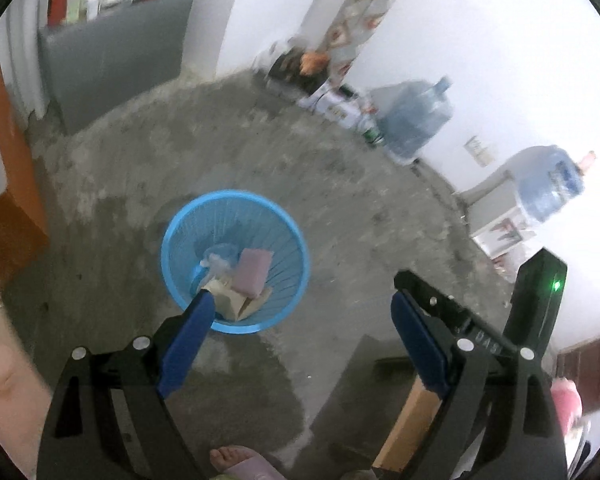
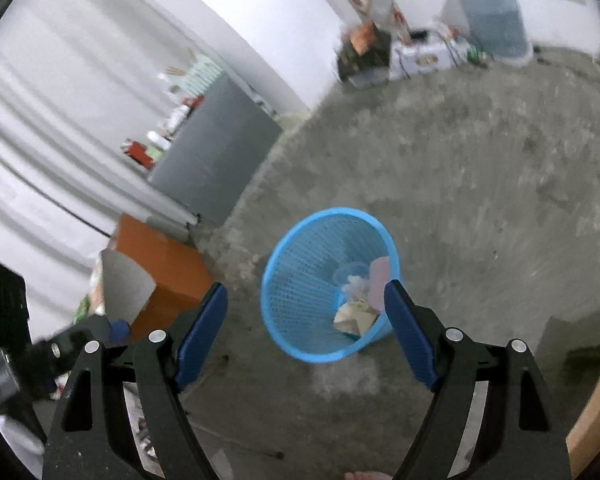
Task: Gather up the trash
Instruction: 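Move both open tools back to the table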
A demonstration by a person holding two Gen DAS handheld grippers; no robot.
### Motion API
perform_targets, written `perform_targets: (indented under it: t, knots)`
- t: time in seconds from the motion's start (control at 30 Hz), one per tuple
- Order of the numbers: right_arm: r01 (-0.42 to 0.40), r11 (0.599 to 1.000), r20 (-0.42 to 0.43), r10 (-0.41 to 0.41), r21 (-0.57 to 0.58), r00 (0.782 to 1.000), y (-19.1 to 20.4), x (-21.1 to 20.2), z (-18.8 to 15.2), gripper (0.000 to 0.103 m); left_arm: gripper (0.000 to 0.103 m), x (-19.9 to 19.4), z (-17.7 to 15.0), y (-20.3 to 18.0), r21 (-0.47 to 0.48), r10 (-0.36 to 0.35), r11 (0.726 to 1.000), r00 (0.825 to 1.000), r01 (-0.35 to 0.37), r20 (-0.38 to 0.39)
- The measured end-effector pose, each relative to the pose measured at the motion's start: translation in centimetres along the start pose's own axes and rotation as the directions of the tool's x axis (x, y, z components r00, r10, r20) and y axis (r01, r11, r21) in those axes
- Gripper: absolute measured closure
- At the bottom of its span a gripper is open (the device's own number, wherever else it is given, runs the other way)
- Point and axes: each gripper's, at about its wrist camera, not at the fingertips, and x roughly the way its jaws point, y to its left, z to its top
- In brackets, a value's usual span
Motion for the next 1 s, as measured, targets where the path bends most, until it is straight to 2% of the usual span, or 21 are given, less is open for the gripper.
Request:
perform_targets:
  t: [0.13, 0.23, 0.4, 0.53, 0.67, 0.77, 0.9, 1.0]
  knots:
    - [0.005, 0.997, 0.091, 0.001, -0.073, 0.996, 2.0, -4.7, -1.7, 0.016, 0.015, -5.9, -2.2, -0.9, 0.061, -0.004, 0.998, 0.994, -0.003, 0.107]
    - [0.021, 0.992, 0.163, 0.0, -0.127, 0.987, 3.7, -7.7, -2.9, 0.008, 0.011, -10.6, -4.5, -0.9, 0.055, 0.003, 0.998, 0.981, -0.014, 0.195]
    - [0.078, 0.964, 0.267, -0.008, -0.253, 0.964, 7.3, -11.4, -4.2, 0.008, 0.009, -16.5, -8.7, 0.2, 0.025, 0.054, 0.998, 0.955, -0.064, 0.291]
    - [0.055, 0.944, 0.294, 0.046, -0.326, 0.955, 10.2, -13.2, -5.1, 0.008, 0.009, -20.4, -12.3, 1.7, -0.028, 0.096, 0.995, 0.932, -0.092, 0.348]
    - [0.033, 0.92, 0.266, 0.078, -0.39, 0.961, 12.4, -13.4, -6.4, 0.008, 0.009, -24.2, -15.7, 3.8, -0.09, 0.157, 0.987, 0.902, -0.131, 0.402]
    - [0.027, 0.896, 0.217, 0.079, -0.442, 0.973, 13.9, -12.9, -7.8, 0.008, 0.009, -27.6, -18.8, 5.7, -0.153, 0.223, 0.973, 0.87, -0.172, 0.439]
    - [-0.062, 0.871, 0.124, 0.139, -0.488, 0.982, 15.6, -12.5, -9.5, 0.008, 0.009, -32.1, -23.1, 8.3, -0.27, 0.327, 0.937, 0.825, -0.22, 0.46]
    - [-0.137, 0.853, 0.054, 0.189, -0.503, 0.98, 16.7, -12.8, -10.7, 0.008, 0.009, -34.5, -25.8, 9.3, -0.342, 0.393, 0.907, 0.788, -0.246, 0.475]
